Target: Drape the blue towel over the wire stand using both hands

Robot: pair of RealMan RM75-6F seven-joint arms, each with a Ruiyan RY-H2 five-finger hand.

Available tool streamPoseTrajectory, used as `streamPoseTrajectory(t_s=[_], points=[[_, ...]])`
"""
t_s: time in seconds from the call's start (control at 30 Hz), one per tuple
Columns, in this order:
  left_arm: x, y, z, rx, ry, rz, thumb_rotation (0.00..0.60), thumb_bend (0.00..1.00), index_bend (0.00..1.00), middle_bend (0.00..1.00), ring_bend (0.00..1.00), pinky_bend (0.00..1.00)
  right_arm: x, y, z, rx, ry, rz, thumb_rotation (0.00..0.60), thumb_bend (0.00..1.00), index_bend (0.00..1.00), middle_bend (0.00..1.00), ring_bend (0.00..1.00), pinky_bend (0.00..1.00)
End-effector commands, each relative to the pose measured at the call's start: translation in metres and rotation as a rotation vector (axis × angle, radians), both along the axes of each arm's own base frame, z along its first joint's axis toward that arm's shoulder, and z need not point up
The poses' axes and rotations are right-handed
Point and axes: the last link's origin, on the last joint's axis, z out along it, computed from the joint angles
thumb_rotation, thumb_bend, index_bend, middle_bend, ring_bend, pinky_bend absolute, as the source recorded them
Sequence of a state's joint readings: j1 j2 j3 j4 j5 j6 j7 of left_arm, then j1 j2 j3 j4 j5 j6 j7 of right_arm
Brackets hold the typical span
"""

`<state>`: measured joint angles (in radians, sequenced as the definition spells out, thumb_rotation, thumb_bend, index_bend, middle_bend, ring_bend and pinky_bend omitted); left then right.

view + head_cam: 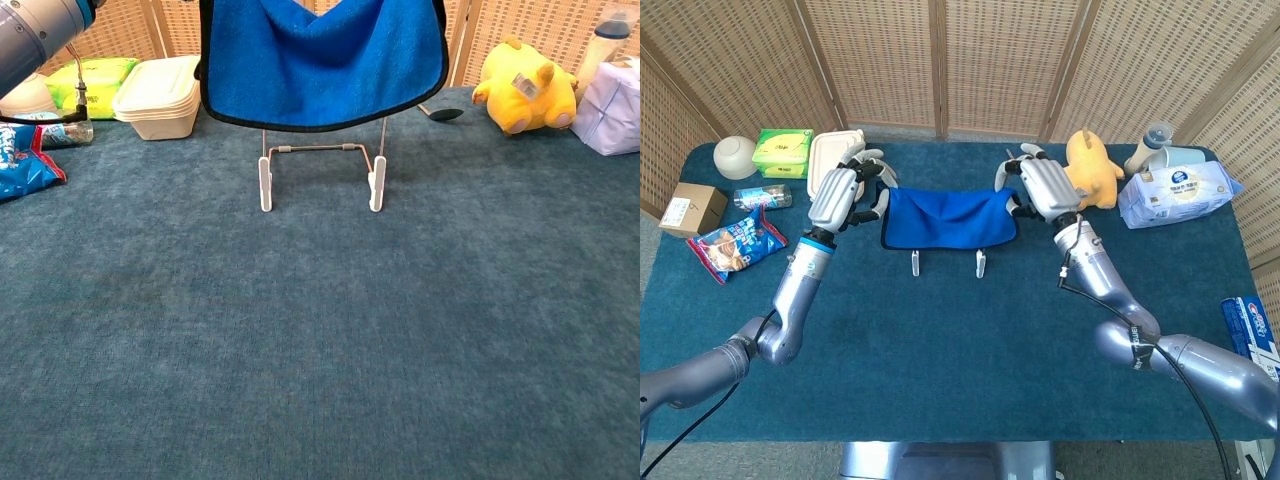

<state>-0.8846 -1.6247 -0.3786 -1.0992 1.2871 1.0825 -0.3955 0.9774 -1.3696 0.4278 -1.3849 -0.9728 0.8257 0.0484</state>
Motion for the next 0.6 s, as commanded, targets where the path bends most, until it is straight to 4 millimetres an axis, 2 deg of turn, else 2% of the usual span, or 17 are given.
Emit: streamPoseTrajectory(t_s=[0.03, 0.6], points=[[-0.0021, 0.0010, -0.0010, -0.001, 0.003, 0.008, 0.600, 0.63, 0.83, 0.45, 0.23, 0.09, -0.0006, -0.0004, -0.0023, 0.003, 0.000, -0.003, 0.600, 0.48, 0.96, 0.51, 0.36, 0.14], [-0.0103, 0.0025, -0.0038, -0.001, -0.014, 0.031, 0.600, 0.63, 0.83, 0.45, 0.23, 0.08, 0.0041, 0.0008, -0.0122, 0.011, -0.002, -0.001, 0.600, 0.48, 0.95, 0.51, 0.36, 0.14]])
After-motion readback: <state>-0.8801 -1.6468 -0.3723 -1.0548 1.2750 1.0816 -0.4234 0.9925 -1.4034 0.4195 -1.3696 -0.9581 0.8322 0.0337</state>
